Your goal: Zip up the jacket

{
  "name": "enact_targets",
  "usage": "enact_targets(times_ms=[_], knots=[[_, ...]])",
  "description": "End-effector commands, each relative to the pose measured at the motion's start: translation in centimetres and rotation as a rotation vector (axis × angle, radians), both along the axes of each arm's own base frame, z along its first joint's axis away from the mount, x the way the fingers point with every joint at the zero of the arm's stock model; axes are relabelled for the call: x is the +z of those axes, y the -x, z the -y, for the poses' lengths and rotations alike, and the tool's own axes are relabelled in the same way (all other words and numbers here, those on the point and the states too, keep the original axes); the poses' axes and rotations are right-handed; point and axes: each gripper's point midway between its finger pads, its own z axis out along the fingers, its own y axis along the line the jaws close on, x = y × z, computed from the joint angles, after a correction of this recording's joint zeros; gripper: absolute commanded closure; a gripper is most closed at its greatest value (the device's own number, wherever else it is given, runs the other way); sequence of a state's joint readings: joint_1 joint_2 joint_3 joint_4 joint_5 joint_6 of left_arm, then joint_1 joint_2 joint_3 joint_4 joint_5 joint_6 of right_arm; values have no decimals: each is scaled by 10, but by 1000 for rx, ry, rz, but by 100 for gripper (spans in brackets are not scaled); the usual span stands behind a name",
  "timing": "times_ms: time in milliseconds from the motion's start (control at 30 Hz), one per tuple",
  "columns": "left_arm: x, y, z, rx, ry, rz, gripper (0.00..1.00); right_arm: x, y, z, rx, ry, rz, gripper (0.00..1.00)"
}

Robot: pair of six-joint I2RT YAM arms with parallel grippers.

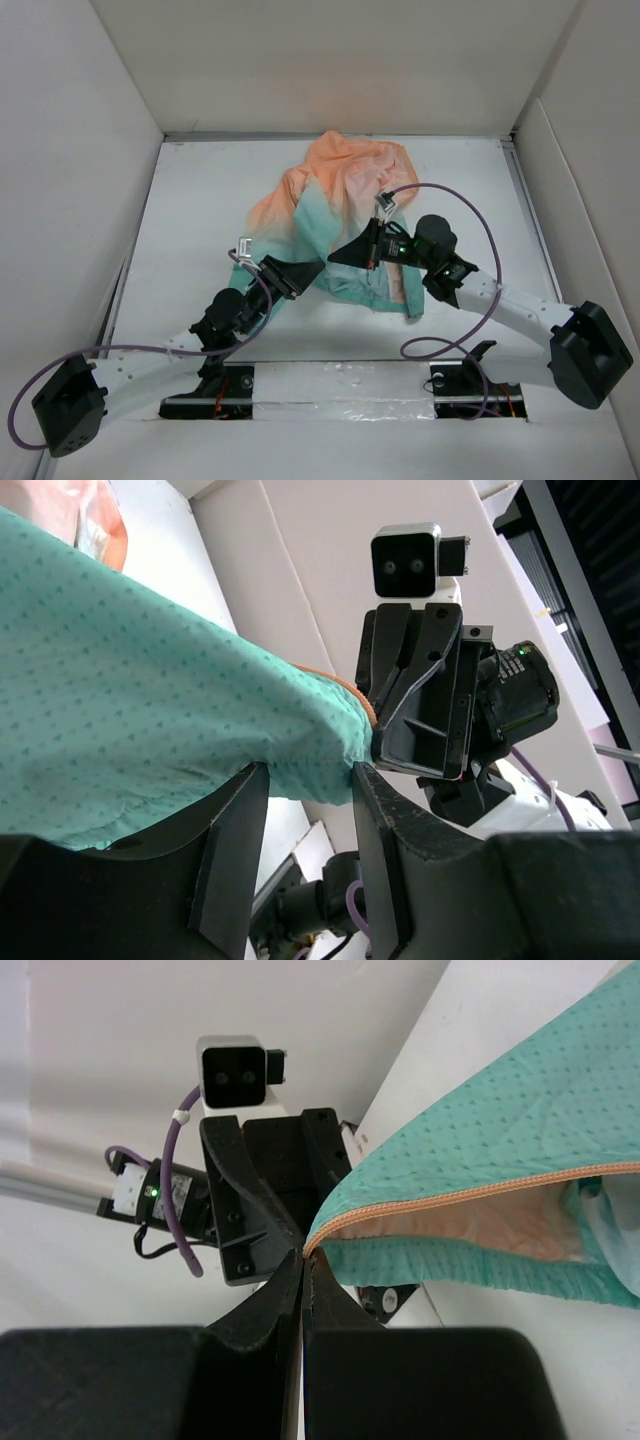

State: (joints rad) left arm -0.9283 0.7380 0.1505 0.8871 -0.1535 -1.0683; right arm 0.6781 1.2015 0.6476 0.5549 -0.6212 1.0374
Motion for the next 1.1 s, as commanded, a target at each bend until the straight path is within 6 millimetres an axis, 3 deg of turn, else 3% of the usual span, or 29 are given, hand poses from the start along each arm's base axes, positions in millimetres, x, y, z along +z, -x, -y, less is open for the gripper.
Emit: enact_targets(times_ms=[0, 333, 667, 1067], knots=[[28, 1, 0, 3, 41, 84, 65, 37, 10, 0, 72, -88, 85, 100], [32, 1, 0, 6, 42, 109, 68, 34, 12, -4, 107, -90, 67, 100], [36, 6, -2, -9, 70, 136, 60, 31, 8, -4, 106, -104, 45, 100], [43, 7, 3, -28, 87, 160, 72, 27, 7, -6, 110, -110, 29, 100]])
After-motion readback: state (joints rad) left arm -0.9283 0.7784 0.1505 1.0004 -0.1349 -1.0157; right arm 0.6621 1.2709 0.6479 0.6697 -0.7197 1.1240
